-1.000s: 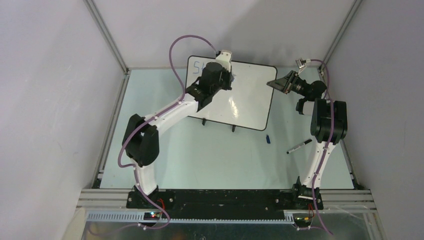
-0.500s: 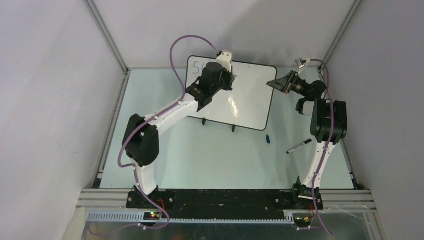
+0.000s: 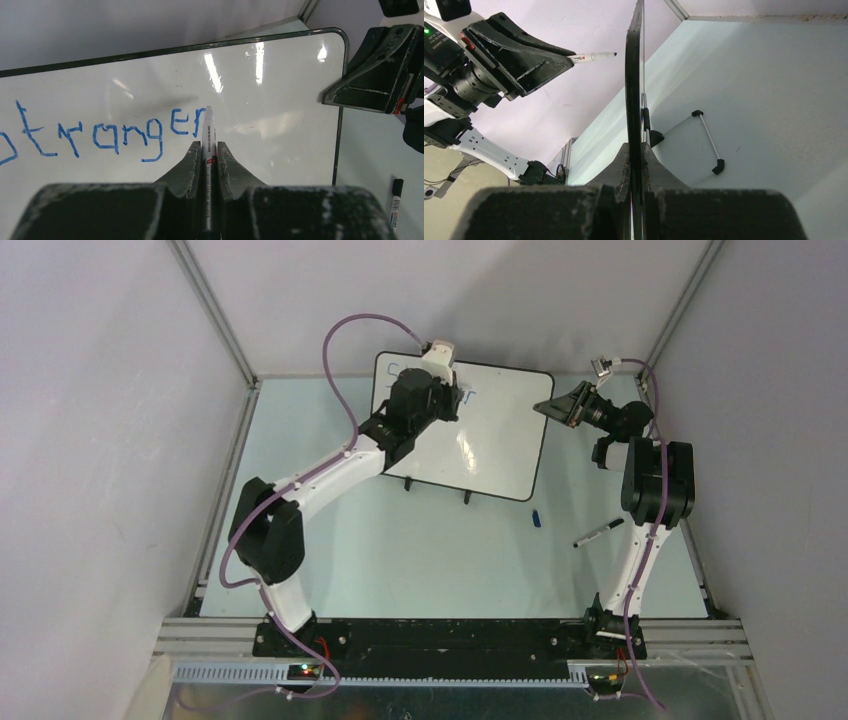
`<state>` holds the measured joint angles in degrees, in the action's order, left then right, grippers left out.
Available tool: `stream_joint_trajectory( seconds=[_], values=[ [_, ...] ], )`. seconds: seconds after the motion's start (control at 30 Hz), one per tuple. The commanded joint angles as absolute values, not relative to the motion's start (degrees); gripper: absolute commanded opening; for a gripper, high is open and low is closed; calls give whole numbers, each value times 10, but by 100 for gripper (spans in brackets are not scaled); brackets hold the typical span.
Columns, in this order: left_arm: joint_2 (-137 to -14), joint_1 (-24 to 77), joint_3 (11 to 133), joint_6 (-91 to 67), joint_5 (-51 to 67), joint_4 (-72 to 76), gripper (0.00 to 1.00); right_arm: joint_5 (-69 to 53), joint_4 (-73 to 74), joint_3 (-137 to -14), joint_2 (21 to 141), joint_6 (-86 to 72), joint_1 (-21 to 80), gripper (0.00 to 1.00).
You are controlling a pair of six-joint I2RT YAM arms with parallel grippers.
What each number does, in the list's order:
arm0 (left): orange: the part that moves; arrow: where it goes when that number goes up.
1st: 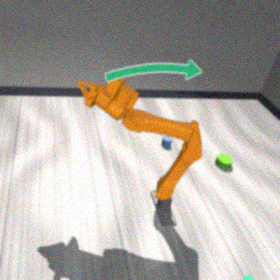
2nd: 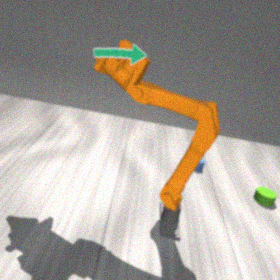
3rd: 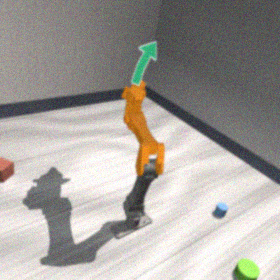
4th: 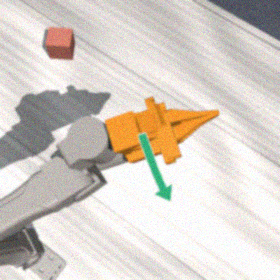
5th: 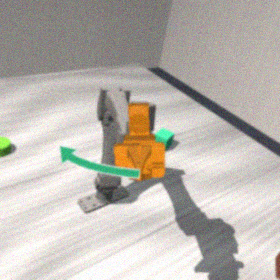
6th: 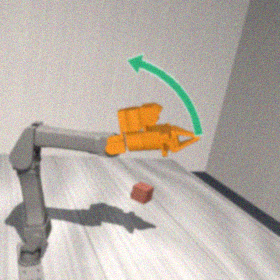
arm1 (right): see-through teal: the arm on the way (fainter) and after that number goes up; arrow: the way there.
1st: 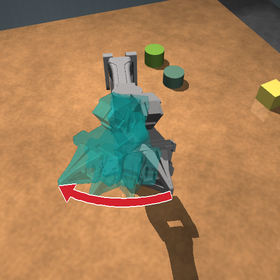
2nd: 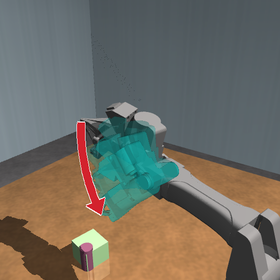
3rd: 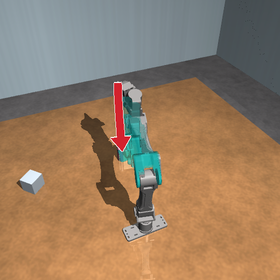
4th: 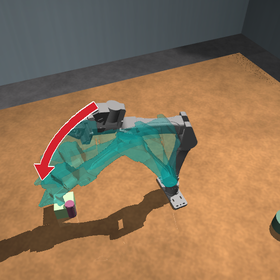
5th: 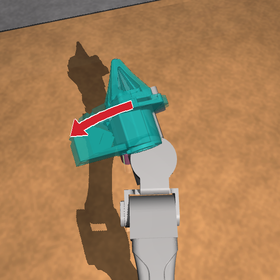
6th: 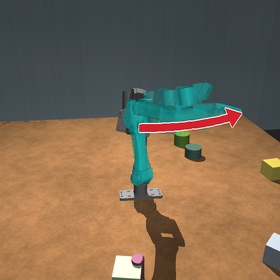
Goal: Write a sentence on the whiteboard
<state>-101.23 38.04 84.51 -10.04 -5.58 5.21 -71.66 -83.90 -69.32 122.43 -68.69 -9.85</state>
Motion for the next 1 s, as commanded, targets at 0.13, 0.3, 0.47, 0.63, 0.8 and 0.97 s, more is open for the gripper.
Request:
stream_joint_trajectory(
  seconds=[0.13, 0.3, 0.47, 0.63, 0.8, 0.97],
  values=[
    [-1002, 371, 864, -95, -65, 72, 0, -719, -864, -699, 1184, -711, -101, 0],
    [-1017, 370, 879, -94, -66, 61, 0, -719, -863, -699, 1184, -711, -101, 0],
    [-1033, 369, 897, -93, -64, 50, 0, -719, -863, -699, 1184, -711, -102, 0],
    [-1044, 370, 911, -92, -64, 41, 0, -718, -863, -699, 1184, -711, -102, 0],
    [-1051, 370, 916, -92, -66, 37, 0, -718, -863, -699, 1184, -711, -102, 0],
    [-1052, 369, 916, -91, -70, 35, 0, -718, -864, -699, 1185, -711, -102, 0]
  ],
)
